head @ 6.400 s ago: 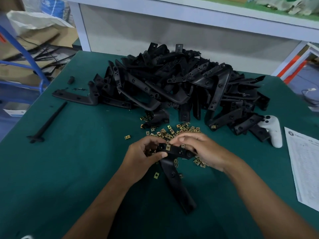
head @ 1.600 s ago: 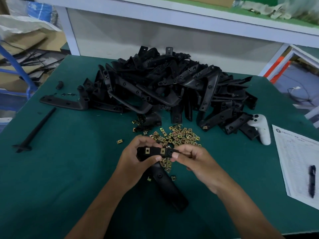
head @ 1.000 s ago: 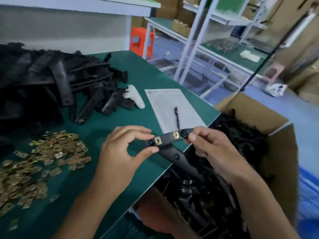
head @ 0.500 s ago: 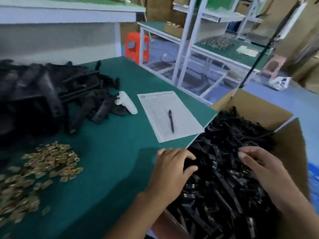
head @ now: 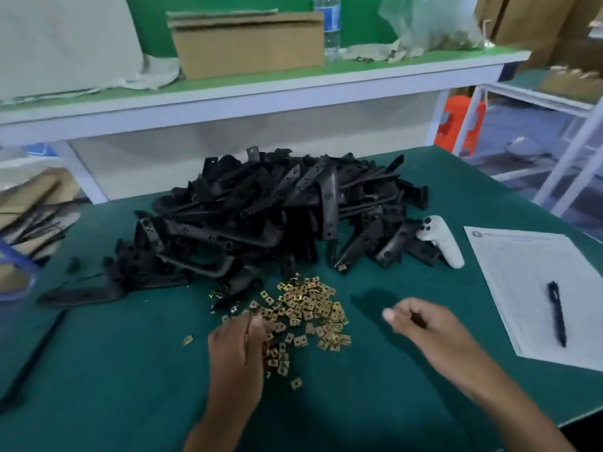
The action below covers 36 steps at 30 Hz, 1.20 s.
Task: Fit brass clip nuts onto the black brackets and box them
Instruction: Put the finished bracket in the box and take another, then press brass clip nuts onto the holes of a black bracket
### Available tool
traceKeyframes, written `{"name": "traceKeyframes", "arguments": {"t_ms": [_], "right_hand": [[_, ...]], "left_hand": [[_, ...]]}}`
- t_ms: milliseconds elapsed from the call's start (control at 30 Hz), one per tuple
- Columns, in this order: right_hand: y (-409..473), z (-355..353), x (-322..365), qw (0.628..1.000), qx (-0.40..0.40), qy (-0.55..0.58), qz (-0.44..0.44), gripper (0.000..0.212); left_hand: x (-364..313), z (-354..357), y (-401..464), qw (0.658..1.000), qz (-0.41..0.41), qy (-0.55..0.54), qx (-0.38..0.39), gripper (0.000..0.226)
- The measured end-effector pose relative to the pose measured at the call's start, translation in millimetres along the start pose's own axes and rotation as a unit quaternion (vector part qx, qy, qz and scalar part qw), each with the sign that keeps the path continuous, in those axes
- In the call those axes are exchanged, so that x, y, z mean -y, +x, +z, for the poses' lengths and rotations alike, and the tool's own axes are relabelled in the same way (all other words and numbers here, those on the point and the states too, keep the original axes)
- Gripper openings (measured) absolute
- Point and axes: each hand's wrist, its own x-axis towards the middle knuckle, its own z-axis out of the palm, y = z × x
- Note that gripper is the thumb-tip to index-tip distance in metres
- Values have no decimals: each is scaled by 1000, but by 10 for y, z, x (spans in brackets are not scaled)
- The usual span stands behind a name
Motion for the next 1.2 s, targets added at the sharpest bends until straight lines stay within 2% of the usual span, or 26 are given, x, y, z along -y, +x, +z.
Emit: {"name": "traceKeyframes", "arguments": {"t_ms": [67, 167, 300, 400, 467, 533, 633, 733, 767, 833, 900, 1000, 1100, 1133, 1167, 1200], "right_hand": [[415, 228, 173, 1000, 18, 5, 0, 37], [1068, 492, 375, 997, -13, -70, -5, 30], [1792, 609, 635, 987, -89, -133, 13, 70], [2116, 610, 767, 976, -106, -185, 51, 84], [2217, 612, 788, 976, -104, -182, 59, 80], [2257, 611, 754, 981, -118, -148, 51, 66], [2258, 611, 676, 981, -110, -155, 43, 50], [2172, 617, 676, 988, -122, -85, -28, 19], [2103, 610, 703, 981, -158, -91, -72, 21], [1882, 600, 754, 945, -254, -125, -162, 20], [1534, 650, 799, 903, -311, -153, -255, 12], [913, 939, 714, 864, -275, -200, -371, 7], [389, 1326, 529, 841, -208, -264, -424, 16], [283, 1420, 486, 841, -182, -279, -427, 20], [211, 1482, 463, 845, -152, -289, -423, 24], [165, 1515, 461, 850, -124, -297, -418, 29]], "left_hand": [[222, -158, -1, 998, -7, 31, -57, 47], [367, -242, -22, 992, -9, 39, -119, 48], [343, -188, -38, 990, 33, 66, -121, 46], [318, -171, -9, 988, 57, 69, -127, 43], [337, -167, 5, 988, 52, 66, -131, 45], [342, -171, 13, 989, 41, 59, -133, 47], [349, -165, 25, 989, 30, 64, -131, 51], [348, -175, 12, 990, 22, 58, -127, 48], [334, -185, 13, 991, 18, 51, -122, 47], [305, -194, 5, 992, 12, 39, -116, 47], [248, -204, -4, 993, 11, 23, -114, 43], [184, -217, -46, 993, 20, -90, -78, 27], [207, -233, -81, 975, -1, -221, -19, 94], [208, -246, -85, 968, -15, -250, -12, 103], [200, -272, -87, 960, -29, -277, -11, 100], [211, -287, -86, 955, -43, -293, -26, 85]]}}
